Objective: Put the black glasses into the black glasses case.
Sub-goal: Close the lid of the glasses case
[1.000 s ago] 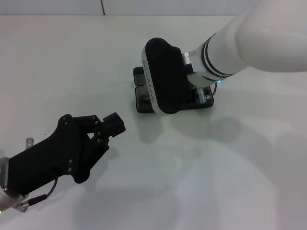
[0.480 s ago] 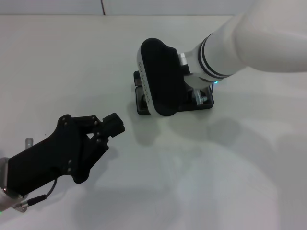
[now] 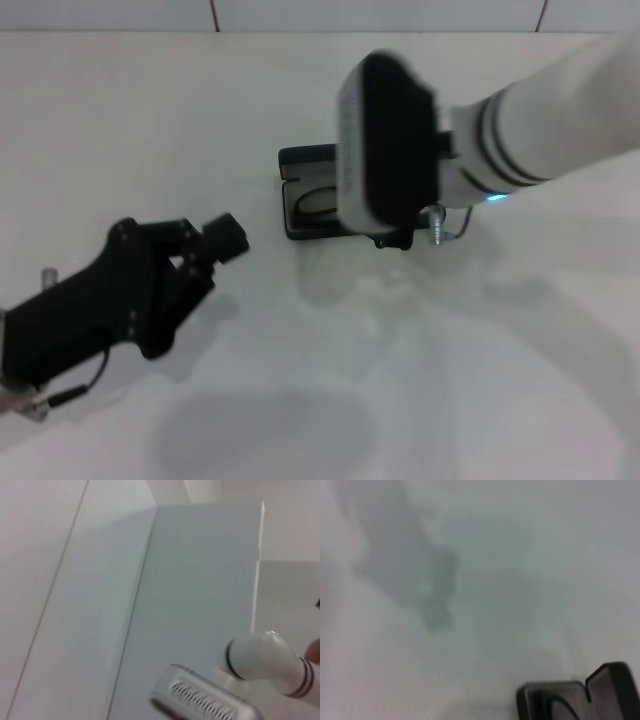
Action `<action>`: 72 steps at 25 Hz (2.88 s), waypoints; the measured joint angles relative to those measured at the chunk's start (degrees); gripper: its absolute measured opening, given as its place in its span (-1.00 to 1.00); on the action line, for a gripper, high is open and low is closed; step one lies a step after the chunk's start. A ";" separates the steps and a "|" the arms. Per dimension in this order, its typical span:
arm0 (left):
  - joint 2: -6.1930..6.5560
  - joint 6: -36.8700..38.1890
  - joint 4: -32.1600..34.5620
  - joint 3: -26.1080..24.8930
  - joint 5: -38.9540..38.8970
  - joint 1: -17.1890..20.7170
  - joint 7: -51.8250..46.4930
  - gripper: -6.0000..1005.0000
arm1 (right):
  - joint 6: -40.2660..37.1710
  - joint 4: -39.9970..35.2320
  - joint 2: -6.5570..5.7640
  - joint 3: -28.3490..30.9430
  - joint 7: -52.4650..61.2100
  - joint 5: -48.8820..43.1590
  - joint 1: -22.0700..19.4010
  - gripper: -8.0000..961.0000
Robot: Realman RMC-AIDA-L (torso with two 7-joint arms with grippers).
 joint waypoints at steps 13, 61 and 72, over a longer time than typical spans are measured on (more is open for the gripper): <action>4.63 -5.89 11.78 -5.82 -5.43 -8.19 -14.86 -0.86 | -23.98 -17.59 -0.04 33.98 -15.18 35.45 -28.95 -0.67; -1.47 -51.73 11.83 -5.68 46.71 -35.77 -38.64 -0.44 | -45.79 18.12 -0.61 60.35 -38.97 45.69 -35.00 -0.67; -2.00 -51.61 11.82 -4.77 47.20 -35.49 -38.76 -0.47 | -45.48 19.52 -0.51 60.36 -39.25 45.76 -35.00 -0.67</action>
